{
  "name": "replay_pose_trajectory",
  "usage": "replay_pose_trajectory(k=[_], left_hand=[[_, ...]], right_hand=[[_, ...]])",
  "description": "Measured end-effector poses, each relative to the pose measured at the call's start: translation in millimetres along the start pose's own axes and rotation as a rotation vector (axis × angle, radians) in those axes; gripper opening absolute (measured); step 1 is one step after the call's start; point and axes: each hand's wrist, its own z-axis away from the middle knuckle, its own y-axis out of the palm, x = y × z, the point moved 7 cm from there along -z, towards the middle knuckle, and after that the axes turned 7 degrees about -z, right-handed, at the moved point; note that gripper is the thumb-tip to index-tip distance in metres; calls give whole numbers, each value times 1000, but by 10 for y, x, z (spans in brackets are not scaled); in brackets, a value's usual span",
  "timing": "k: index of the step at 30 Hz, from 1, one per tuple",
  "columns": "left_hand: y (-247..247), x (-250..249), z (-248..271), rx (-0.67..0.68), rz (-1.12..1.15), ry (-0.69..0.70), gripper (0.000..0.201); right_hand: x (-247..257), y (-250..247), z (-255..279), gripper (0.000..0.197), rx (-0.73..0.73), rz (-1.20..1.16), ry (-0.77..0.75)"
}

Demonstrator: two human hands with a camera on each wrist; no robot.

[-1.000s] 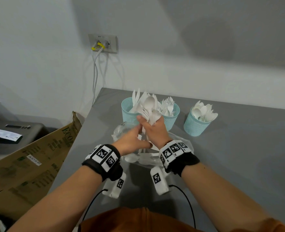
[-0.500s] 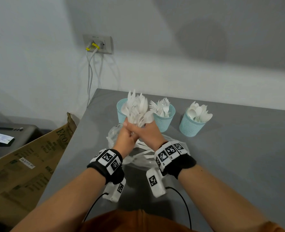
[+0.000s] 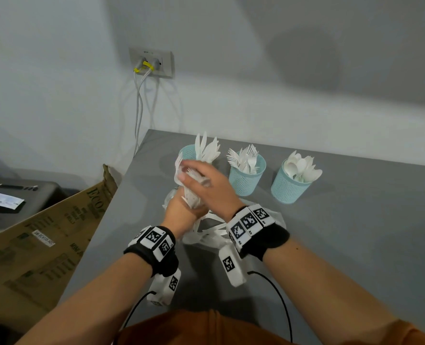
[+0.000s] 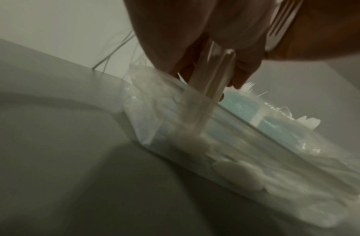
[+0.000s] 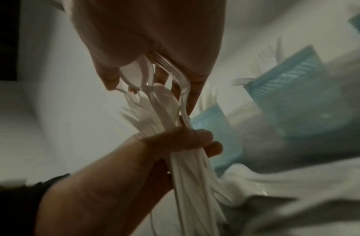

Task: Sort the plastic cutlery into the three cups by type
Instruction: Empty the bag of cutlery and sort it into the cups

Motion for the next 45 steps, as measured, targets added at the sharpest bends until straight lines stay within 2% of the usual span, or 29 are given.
replay_pose_trajectory(k=[1,4,7,9,12,17,19,21,23,26,28,30,34,37,43,45], left_hand=[[26,30,-5,28,-83,2,43],[94,125,3,84,-57,-47,37],[115,164,24,120,-100,-42,41],[108,221,21,136,-44,-96,36],[78,197,11,118,-22,-69,40],[56,108,-1,80,-79,-16,48],[82,91,0,111,-130,-2,46],[91,109,1,152,-108,-18,41],[99,122,-10,186,-34,-38,36],[93,117,-31,161,17,-41,41],[96,79,-51,163,35,-47,33],[94,29,-73,184,30,-48,28],[51,-46,-94,230,56,-78,35],[57,-114,-96,292,96,-51,37],[33,-182,-95,285,155,-84,51],[27,-185,-93,295,161,-88,48]], right_hand=[[-104,12,39,29,5,-3,30],[-258,25,119,35,10,-26,46],[-149,-27,92,44,-21,-95,71],[7,-71,36,39,-28,-155,50],[127,-71,-52,23,5,-7,-19],[-87,90,-53,26,128,320,-18],[-116,117,-36,26,163,335,-10],[-100,99,-16,29,176,250,5],[-79,3,-9,33,116,175,12],[-38,-196,-25,29,-12,108,16],[28,-299,-61,28,-39,106,-5],[113,-359,-108,28,8,149,-11],[292,-404,-181,21,162,269,-33],[363,-411,-244,18,243,350,-25],[412,-442,-350,14,145,334,20],[441,-450,-360,13,112,322,2]])
